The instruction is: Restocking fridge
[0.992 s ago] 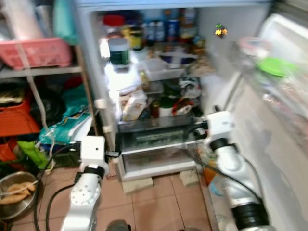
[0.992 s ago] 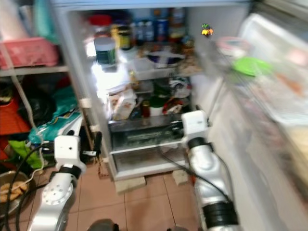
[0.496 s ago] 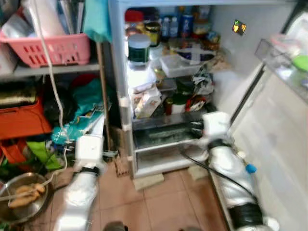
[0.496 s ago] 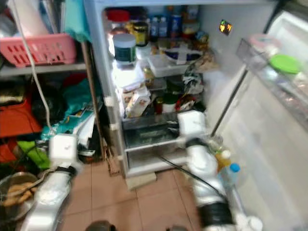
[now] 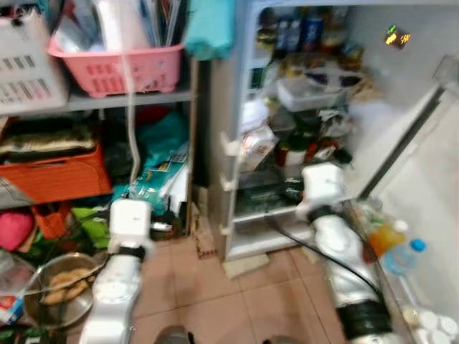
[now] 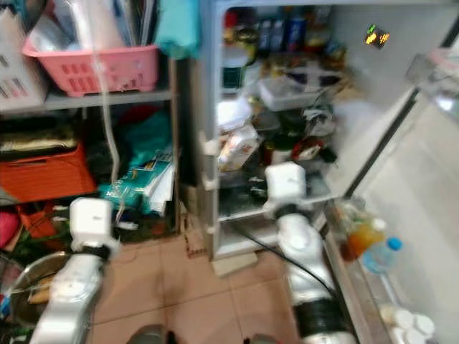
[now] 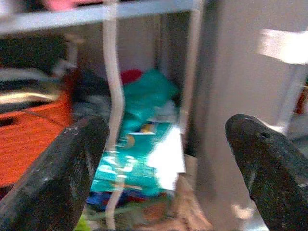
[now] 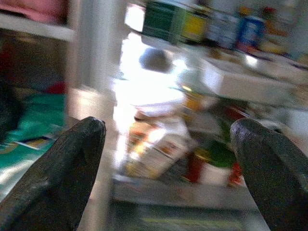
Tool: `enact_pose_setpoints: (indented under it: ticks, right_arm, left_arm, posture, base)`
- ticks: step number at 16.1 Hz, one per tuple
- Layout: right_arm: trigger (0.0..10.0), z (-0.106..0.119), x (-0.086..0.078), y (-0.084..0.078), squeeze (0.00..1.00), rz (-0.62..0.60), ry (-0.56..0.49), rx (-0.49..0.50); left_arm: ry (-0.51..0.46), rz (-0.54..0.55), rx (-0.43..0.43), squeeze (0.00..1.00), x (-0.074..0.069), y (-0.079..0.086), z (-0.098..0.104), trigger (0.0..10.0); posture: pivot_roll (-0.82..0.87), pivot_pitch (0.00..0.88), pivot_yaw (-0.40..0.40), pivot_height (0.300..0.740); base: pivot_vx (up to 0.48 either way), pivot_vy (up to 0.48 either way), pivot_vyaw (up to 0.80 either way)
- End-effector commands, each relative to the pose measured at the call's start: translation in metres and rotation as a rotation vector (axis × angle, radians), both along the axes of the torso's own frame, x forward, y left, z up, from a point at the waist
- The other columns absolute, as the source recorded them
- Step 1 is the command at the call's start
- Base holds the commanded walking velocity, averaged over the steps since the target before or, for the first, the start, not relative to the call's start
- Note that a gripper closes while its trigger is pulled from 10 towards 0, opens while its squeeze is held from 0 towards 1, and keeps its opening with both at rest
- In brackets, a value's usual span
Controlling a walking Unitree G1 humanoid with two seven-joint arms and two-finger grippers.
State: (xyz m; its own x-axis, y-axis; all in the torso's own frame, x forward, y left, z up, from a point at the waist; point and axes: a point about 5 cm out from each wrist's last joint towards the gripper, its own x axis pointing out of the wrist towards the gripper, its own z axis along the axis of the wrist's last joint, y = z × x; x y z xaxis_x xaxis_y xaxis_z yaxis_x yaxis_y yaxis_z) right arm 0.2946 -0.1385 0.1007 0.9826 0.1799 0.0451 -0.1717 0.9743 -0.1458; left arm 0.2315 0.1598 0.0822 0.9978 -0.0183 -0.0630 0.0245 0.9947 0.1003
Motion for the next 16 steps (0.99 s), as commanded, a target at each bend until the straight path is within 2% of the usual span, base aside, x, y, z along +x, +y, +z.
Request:
enact_pose_setpoints:
  ticks: [1, 4, 7, 15, 16]
  right_arm:
    - [10.0, 0.0022, 0.0012, -0.0106, 0.0, -0.026, -0.004, -0.008]
    - [10.0, 0.0021, 0.0003, -0.0115, 0.0, -0.026, -0.002, -0.01]
    - [10.0, -0.0002, -0.0017, -0.0121, 0.0, -0.031, 0.005, -0.011]
    - [10.0, -0.0006, -0.0007, -0.0134, 0.0, -0.035, 0.015, -0.014]
    - [10.0, -0.0008, -0.0009, -0.0123, 0.0, -0.029, 0.015, -0.013]
  left_arm:
    - [-0.027, -0.042, -0.02, 0.0, 0.001, -0.0101, 0.0054, 10.0]
    - [-0.002, 0.002, -0.012, 0.0, 0.0006, -0.007, 0.0022, 10.0]
    - [0.003, -0.003, -0.024, 0.0, 0.0001, -0.0066, 0.0009, 10.0]
    - [0.005, -0.002, -0.021, 0.0, -0.0011, -0.0077, 0.0008, 10.0]
    - [0.01, 0.006, -0.018, 0.0, -0.0012, -0.0075, 0.0004, 10.0]
  posture:
    - [0.11, 0.0, -0.023, 0.74]
    - [0.11, 0.0, -0.025, 0.74]
    - [0.11, 0.0, -0.025, 0.74]
    - [0.11, 0.0, -0.034, 0.74]
    - [0.11, 0.0, -0.035, 0.74]
  base:
    - [0.0, 0.0, 0.0]
    - [0.0, 0.0, 0.0]
    - [0.0, 0.0, 0.0]
    - [0.0, 0.0, -0.8]
    - [0.0, 0.0, 0.0]
